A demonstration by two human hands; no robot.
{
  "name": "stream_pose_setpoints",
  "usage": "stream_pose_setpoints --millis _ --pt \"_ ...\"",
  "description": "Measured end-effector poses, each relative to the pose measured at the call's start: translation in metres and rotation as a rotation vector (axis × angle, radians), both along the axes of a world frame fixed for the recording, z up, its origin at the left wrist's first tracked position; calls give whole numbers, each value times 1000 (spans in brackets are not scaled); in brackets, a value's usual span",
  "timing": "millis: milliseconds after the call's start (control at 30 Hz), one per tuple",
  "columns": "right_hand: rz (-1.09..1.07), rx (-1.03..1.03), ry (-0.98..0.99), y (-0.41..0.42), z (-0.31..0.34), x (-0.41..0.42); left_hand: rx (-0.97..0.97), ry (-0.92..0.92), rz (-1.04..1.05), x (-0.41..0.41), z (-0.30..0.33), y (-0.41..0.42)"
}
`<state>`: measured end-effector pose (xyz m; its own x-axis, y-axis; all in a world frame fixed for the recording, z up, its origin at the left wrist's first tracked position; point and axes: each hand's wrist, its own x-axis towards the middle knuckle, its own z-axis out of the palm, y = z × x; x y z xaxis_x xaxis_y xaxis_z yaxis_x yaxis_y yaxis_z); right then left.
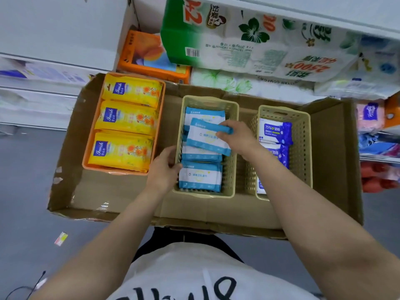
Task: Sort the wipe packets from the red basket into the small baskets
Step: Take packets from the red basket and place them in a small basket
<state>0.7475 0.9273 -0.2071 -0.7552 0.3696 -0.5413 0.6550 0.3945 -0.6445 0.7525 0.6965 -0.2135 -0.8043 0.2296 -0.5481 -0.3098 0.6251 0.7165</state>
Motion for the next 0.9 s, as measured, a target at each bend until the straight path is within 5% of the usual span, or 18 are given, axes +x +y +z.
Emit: stream_pose_setpoints --millis 133,333,900 --pt "176 51 -142 -19 -25 -9 27 -79 27 -7 -7 -7" --pt "249 414 -84 -34 -41 -5 57 -102 20 -10 -13 -11" --pt "378 632 -109 -49 -39 4 20 -35 -11 -7 -15 -7"
